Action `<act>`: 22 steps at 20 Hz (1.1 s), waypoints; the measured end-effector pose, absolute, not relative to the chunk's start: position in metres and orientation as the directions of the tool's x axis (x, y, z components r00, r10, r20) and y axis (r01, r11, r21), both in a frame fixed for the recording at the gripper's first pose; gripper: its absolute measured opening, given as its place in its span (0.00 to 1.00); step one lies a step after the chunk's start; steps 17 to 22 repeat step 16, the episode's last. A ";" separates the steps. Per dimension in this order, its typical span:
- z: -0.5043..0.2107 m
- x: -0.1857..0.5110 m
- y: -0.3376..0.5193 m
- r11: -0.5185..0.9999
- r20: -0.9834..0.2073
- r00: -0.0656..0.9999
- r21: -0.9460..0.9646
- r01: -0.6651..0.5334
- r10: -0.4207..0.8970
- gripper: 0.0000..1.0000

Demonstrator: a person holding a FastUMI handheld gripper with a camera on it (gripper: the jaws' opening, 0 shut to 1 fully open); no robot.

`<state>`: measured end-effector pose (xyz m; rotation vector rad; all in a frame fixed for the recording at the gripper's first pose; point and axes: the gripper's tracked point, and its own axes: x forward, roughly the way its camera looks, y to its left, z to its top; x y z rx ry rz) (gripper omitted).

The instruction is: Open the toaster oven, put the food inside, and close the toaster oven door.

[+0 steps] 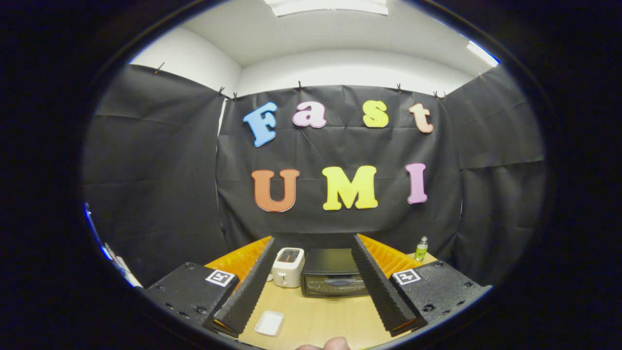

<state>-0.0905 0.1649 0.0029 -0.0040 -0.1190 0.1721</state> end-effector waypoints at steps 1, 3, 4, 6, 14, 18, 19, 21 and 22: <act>0.002 -0.091 0.166 0.985 0.115 0.978 -0.015 -0.172 0.173 1.00; 0.002 -0.092 0.168 0.985 0.111 0.979 -0.018 -0.172 0.173 1.00; 0.001 -0.091 0.169 0.985 0.106 0.979 -0.017 -0.172 0.172 1.00; 0.001 -0.089 0.173 0.986 0.098 0.981 -0.015 -0.169 0.170 1.00; 0.002 -0.089 0.187 0.985 0.089 0.981 -0.006 -0.170 0.170 1.00; 0.004 -0.089 0.189 0.985 0.098 0.980 -0.008 -0.172 0.172 1.00; 0.004 -0.089 0.189 0.985 0.098 0.980 -0.008 -0.172 0.172 1.00; 0.004 -0.089 0.189 0.985 0.098 0.980 -0.008 -0.172 0.172 1.00; 0.004 -0.089 0.189 0.985 0.098 0.980 -0.008 -0.172 0.172 1.00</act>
